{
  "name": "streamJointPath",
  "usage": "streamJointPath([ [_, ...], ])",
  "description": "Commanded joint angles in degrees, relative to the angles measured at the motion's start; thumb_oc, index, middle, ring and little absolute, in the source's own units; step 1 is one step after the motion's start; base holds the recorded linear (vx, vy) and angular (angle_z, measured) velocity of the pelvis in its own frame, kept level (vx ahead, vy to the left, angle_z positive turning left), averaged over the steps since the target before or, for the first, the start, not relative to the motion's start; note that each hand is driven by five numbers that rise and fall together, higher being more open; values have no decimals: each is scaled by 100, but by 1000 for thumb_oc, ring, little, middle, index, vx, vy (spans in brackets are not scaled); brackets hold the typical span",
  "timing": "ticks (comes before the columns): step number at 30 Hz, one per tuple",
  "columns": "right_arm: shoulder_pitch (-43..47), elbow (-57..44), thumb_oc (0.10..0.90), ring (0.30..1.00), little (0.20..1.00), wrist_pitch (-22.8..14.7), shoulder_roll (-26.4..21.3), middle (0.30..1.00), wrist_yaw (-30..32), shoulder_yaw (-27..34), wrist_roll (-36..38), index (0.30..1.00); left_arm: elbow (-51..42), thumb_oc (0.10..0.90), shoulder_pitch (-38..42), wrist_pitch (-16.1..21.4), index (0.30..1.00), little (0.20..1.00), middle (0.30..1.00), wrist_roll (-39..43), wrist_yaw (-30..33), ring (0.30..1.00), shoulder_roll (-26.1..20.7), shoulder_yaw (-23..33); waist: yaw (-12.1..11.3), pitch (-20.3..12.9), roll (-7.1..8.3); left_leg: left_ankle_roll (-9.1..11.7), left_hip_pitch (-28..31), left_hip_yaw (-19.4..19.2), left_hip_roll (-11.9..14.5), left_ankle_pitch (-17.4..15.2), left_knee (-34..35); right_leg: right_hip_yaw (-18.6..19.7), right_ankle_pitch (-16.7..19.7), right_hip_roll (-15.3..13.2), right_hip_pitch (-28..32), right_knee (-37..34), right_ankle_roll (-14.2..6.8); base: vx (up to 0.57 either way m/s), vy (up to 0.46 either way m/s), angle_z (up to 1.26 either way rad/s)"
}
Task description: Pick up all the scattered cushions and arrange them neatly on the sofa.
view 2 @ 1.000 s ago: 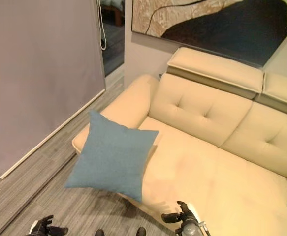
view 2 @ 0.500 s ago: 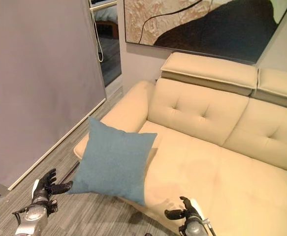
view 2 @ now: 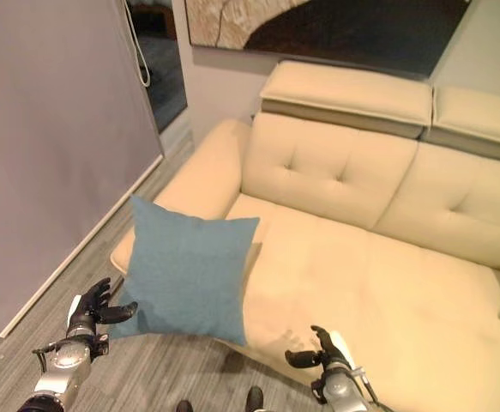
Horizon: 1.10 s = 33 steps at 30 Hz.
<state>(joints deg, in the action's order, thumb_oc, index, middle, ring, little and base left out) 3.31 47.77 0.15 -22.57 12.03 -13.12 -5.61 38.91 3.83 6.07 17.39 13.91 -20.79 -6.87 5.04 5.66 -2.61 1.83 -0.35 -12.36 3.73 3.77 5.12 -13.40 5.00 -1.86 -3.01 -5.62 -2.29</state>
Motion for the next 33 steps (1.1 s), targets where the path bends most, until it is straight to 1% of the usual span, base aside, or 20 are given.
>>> streamJointPath([
  [1,514,-260,800,900,900,-201,-45,900,170,-130,282,900,-66,800,621,428,900,900,900,22,-54,900,-483,12,46,-162,471,191,-10,181,-117,-523,-12,356,-374,-221,125,62,-705,-58,26,-5],
  [2,612,-388,800,900,900,-228,26,900,215,-113,469,900,35,800,689,390,900,900,900,-29,-62,900,-444,-77,71,-124,513,188,-144,164,-102,-495,-12,413,-332,-194,-38,62,-716,-79,15,-10],
  [7,875,-745,800,900,900,-383,318,900,264,-27,1190,900,345,800,793,299,900,900,900,-124,-92,900,-342,-292,87,-93,586,174,-475,144,-58,-431,-12,547,-226,-152,-431,62,-724,-42,12,-17],
  [12,1063,-1134,800,900,900,-611,549,900,199,-80,1873,900,444,800,775,299,900,900,900,-143,-186,900,-202,-492,35,-49,625,165,-745,158,-78,-368,-12,599,-142,-168,-729,62,-711,-11,11,-8],
  [17,1196,-1384,800,900,900,-726,652,900,100,-251,2147,900,365,800,752,337,900,900,900,-93,-236,900,-61,-650,-42,12,584,171,-946,264,-137,-293,-12,505,-86,-240,-889,62,-694,4,2,1],
  [22,1319,-1495,800,900,900,-783,786,900,29,-427,2222,900,302,800,863,380,900,900,900,-94,-213,900,-11,-765,-96,68,537,179,-1098,341,-182,-243,-12,417,-60,-292,-996,62,-683,7,9,22],
  [27,1626,-1555,800,900,900,-918,1209,900,-64,-813,2541,900,244,800,1112,487,900,900,900,40,-64,900,72,-906,-208,164,483,212,-1224,398,-201,-181,-12,328,-19,-347,-1080,62,-685,-3,2,7],
  [33,1823,-1623,800,900,900,-1030,1469,900,-132,-1161,2695,900,117,800,1305,621,900,900,900,202,85,900,155,-1028,-282,249,453,231,-1269,444,-203,-164,-12,295,-10,-366,-1096,62,-691,-2,0,11],
])
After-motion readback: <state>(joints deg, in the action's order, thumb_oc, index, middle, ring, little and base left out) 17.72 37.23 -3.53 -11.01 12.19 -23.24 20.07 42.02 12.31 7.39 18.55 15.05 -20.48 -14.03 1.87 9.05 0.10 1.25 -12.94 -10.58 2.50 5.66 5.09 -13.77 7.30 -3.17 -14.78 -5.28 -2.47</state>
